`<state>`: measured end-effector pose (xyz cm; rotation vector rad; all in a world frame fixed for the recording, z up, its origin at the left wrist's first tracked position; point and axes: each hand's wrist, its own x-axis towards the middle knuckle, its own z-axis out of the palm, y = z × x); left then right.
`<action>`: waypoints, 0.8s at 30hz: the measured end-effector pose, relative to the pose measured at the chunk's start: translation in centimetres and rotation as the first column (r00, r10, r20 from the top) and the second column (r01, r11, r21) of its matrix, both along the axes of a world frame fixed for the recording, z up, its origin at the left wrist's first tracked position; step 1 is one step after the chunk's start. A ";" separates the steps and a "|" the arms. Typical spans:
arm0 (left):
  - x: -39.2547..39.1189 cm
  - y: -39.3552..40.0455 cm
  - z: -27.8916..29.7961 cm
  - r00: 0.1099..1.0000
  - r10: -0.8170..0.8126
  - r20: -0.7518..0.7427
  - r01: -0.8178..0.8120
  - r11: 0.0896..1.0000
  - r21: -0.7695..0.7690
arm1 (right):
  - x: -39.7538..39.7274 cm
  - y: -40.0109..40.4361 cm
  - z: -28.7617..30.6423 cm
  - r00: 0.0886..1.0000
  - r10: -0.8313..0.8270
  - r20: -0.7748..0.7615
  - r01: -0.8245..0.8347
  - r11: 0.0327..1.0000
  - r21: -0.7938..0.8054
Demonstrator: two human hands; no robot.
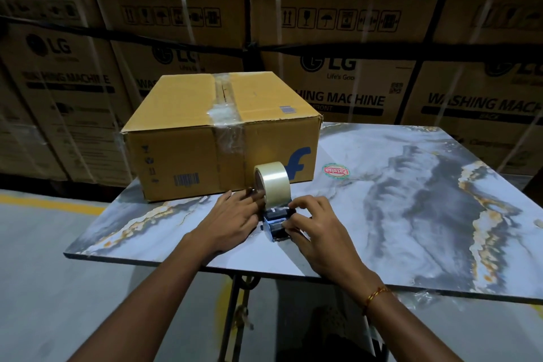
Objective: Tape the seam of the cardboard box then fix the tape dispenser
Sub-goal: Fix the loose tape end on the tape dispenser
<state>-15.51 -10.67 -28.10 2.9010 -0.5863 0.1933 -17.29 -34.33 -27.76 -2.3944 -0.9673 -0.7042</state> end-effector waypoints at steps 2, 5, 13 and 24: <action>0.0 0.0 0.1 1.000 0.003 -0.003 -0.003 1.000 0.000 | -0.2 0.1 0.1 0.999 -0.006 0.031 0.007 1.000 -0.016; -0.1 -0.1 0.3 0.999 0.011 -0.031 -0.011 1.000 -0.023 | -0.3 0.3 -0.1 1.000 -0.002 0.008 0.002 1.000 -0.003; 0.0 0.0 0.2 0.997 0.013 -0.072 -0.017 0.999 -0.047 | -1.0 0.4 -0.1 0.999 -0.012 -0.034 0.013 0.999 0.029; 0.5 0.1 -0.1 0.999 0.013 -0.053 -0.013 1.000 -0.003 | -1.2 0.1 0.0 0.999 -0.002 -0.053 0.004 0.999 0.039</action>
